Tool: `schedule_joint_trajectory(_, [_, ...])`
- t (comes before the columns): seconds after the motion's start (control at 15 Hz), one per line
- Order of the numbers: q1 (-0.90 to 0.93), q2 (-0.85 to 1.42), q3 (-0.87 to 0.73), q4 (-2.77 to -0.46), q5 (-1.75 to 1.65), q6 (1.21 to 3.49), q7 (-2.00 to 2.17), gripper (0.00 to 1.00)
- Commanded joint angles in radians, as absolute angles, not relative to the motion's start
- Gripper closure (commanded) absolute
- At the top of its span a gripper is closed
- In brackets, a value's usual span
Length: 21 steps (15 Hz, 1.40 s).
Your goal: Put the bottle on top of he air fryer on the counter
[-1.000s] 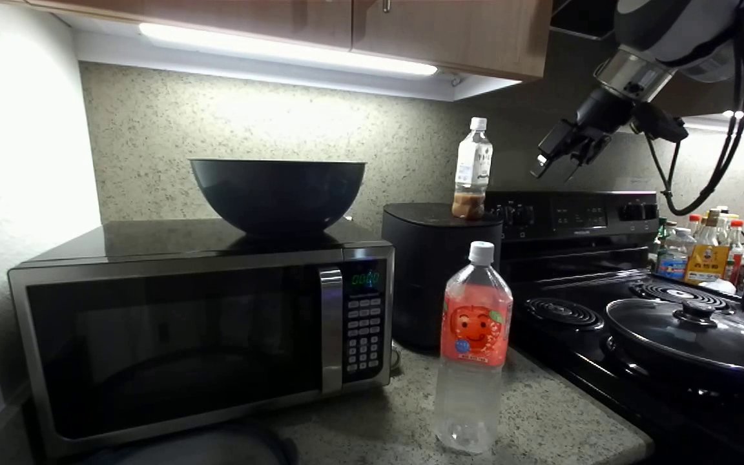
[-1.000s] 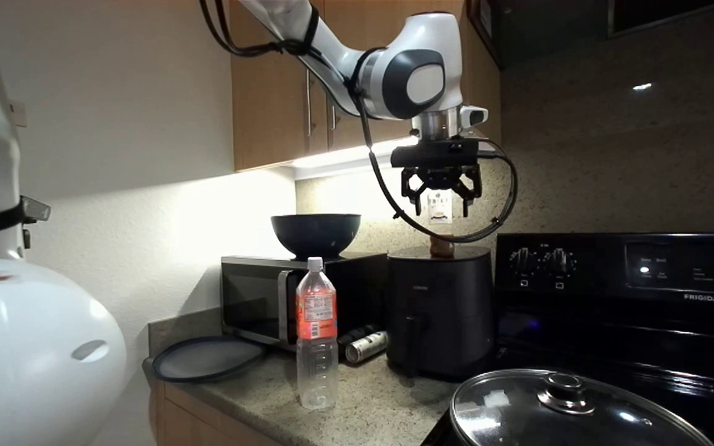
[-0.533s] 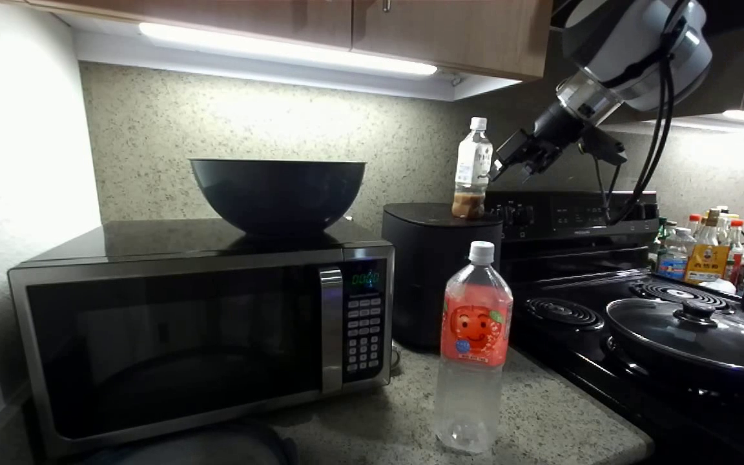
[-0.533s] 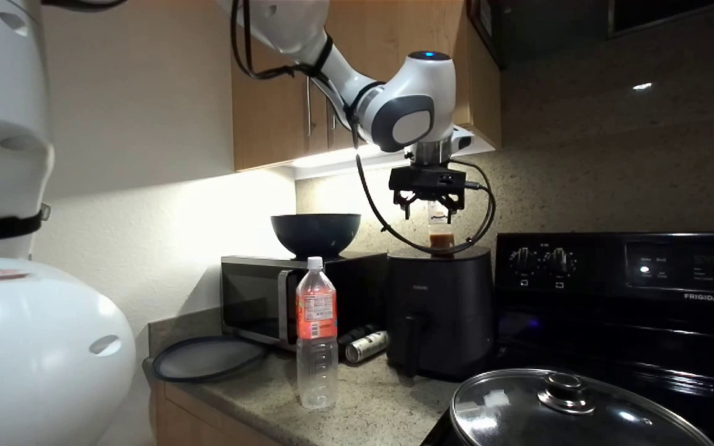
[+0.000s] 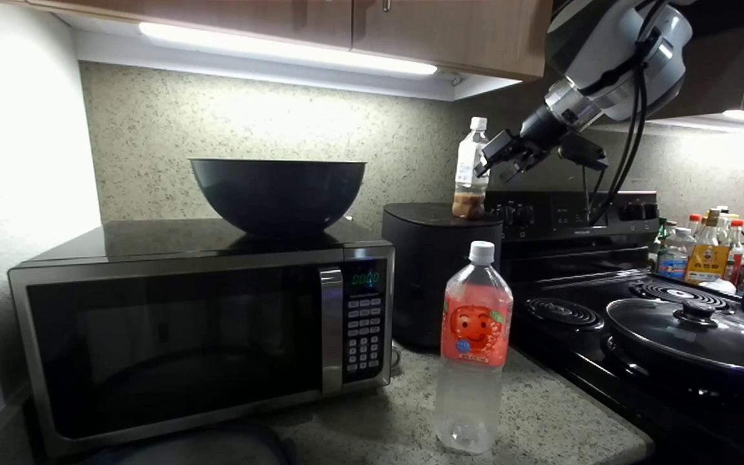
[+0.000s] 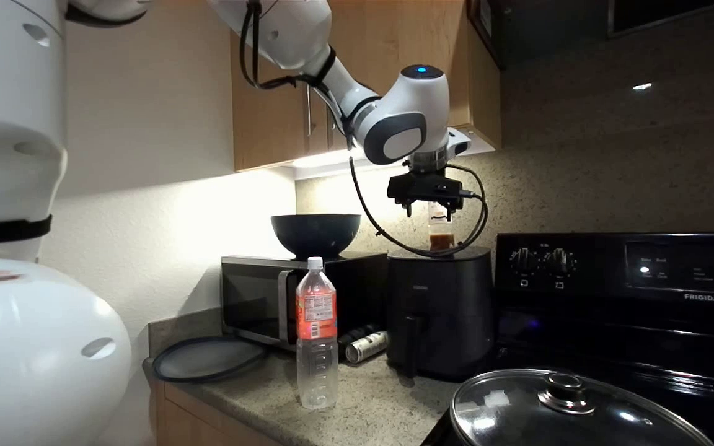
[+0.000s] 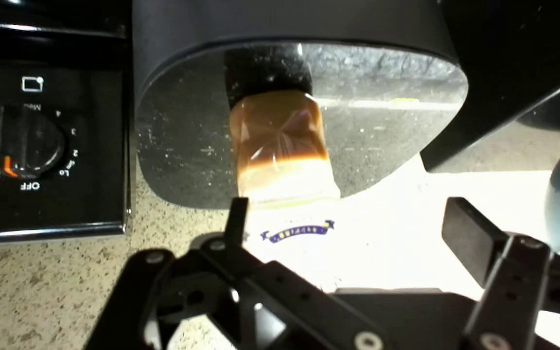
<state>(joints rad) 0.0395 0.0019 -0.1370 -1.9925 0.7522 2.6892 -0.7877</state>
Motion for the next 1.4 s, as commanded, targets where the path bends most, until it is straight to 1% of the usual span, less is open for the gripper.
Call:
schedule_joint_trajectory(0.0, [0.053,0.016,-0.125,-1.978,0.942,2.781,-0.943,0.00])
schedule_joint_trajectory(0.53, [0.050,0.059,-0.128,-1.917,1.190,2.792,-1.225,0.00])
schedule_joint_trajectory(1.07, [0.034,0.166,-0.147,-1.807,1.234,2.757,-1.279,0.00])
schedule_joint_trajectory(1.13, [0.030,0.183,-0.150,-1.789,1.226,2.747,-1.266,0.25])
schedule_joint_trajectory(1.2, [0.028,0.198,-0.153,-1.774,1.219,2.742,-1.259,0.27])
schedule_joint_trajectory(1.27, [0.027,0.213,-0.156,-1.760,1.209,2.733,-1.250,0.33])
schedule_joint_trajectory(1.33, [0.027,0.226,-0.158,-1.748,1.204,2.731,-1.247,0.42])
